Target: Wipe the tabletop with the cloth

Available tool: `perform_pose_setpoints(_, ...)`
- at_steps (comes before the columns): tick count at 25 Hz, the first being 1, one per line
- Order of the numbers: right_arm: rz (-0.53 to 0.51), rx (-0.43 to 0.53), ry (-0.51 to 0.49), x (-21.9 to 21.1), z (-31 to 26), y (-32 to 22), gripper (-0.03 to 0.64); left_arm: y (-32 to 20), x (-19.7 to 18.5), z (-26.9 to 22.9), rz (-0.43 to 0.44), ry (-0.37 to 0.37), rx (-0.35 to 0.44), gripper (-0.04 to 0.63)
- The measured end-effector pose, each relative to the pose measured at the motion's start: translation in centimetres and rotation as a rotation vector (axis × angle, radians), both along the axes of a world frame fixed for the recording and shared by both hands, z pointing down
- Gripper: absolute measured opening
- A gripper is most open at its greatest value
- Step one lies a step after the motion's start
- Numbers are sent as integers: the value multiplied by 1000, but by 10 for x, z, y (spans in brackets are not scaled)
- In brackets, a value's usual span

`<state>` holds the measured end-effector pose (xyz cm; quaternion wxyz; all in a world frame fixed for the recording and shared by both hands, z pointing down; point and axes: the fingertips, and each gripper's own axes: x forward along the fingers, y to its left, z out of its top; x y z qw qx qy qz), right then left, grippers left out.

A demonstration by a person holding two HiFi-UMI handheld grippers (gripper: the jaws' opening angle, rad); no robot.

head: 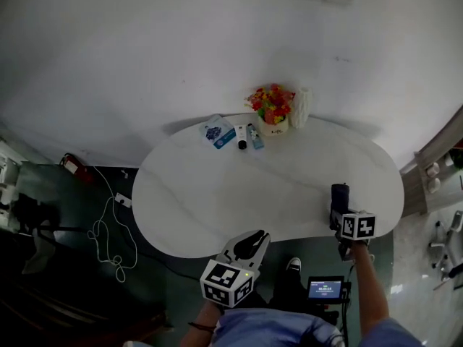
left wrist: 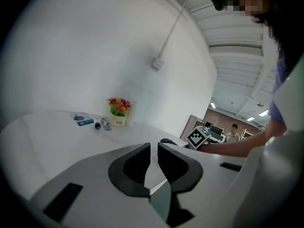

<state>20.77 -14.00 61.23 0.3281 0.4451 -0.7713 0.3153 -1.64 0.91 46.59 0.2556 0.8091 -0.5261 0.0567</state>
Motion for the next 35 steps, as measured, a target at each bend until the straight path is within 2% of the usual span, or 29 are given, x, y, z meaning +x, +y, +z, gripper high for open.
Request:
perform_pose_setpoints(6,-97,-27,45,-102,27,44,83,39,-80,9,-46,-1,-8,58)
perform_pose_setpoints(12,-201,-64,95,-175,49,84,83,64,-133,14,-79,6,-4,58)
perform_pose_setpoints(21,-362,-86,67,-294,53,142,83,93,-192,16,-153,29,3,58)
perform_pose_setpoints(26,-410,-109,24,-357,53,172,83,114,-232,15,-226,22,4,58)
perform_pose_setpoints(31,-492,-146,-30,-422,55,210,83,140,-275,12,-314,-15,9,58)
perform_pose_setpoints(35,-571,-171,-62,-467,54,242,83,171,-314,17,-411,-57,-17,58)
